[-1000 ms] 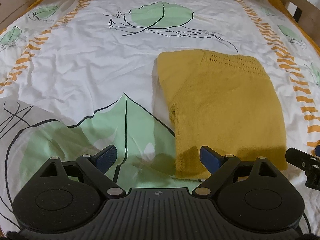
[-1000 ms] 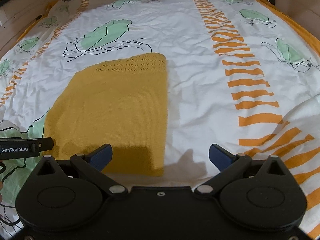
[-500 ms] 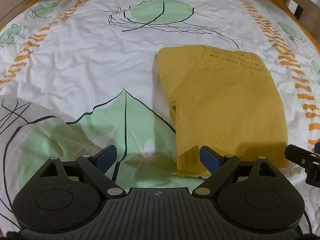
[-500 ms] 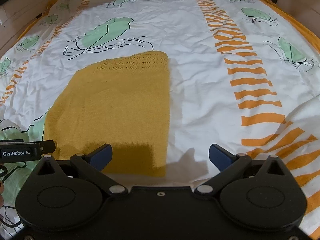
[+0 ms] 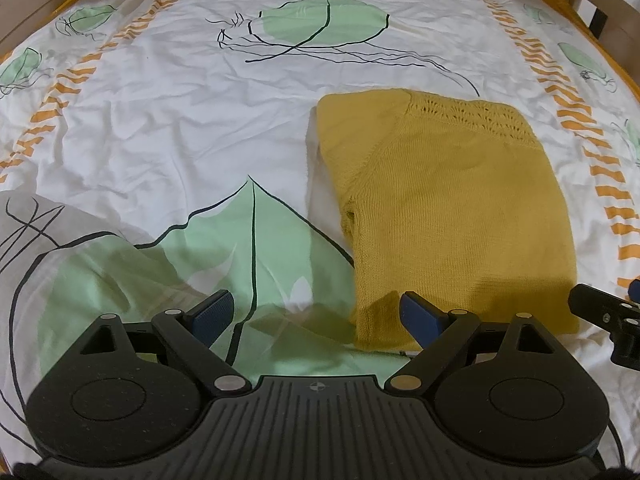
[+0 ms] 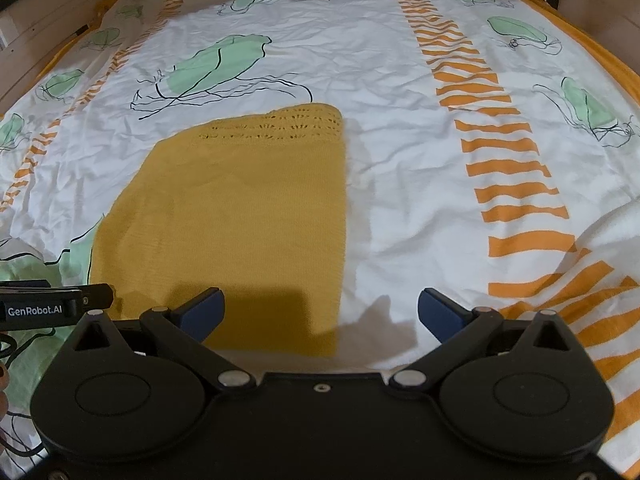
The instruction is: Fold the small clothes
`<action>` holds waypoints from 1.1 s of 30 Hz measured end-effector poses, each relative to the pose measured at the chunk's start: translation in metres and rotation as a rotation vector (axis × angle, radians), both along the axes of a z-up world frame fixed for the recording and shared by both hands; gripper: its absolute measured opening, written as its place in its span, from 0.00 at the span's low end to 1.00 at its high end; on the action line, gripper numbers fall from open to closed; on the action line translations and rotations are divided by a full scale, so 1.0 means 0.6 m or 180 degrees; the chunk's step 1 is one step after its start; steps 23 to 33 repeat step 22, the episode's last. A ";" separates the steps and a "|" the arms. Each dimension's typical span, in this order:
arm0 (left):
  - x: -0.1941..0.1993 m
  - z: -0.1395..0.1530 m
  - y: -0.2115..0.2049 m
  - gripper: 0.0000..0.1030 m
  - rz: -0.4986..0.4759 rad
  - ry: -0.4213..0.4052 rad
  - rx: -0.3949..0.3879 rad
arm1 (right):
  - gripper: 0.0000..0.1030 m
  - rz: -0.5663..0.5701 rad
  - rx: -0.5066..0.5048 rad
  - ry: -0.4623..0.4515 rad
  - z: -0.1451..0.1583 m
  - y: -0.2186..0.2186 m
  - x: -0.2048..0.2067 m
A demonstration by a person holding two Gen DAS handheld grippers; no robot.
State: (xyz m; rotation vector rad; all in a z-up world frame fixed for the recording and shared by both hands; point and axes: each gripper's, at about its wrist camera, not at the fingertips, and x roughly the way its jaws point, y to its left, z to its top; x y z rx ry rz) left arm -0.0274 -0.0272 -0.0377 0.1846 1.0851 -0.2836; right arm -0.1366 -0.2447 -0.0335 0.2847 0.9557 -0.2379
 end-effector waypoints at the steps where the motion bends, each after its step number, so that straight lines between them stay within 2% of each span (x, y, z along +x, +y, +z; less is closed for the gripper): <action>1: 0.000 0.000 0.000 0.88 0.0003 0.0000 0.0001 | 0.99 0.0001 0.0000 -0.0002 0.000 0.000 0.000; 33: -0.001 0.002 -0.002 0.88 0.0008 -0.0005 0.0041 | 0.99 0.0025 0.0008 0.0010 0.000 0.001 0.005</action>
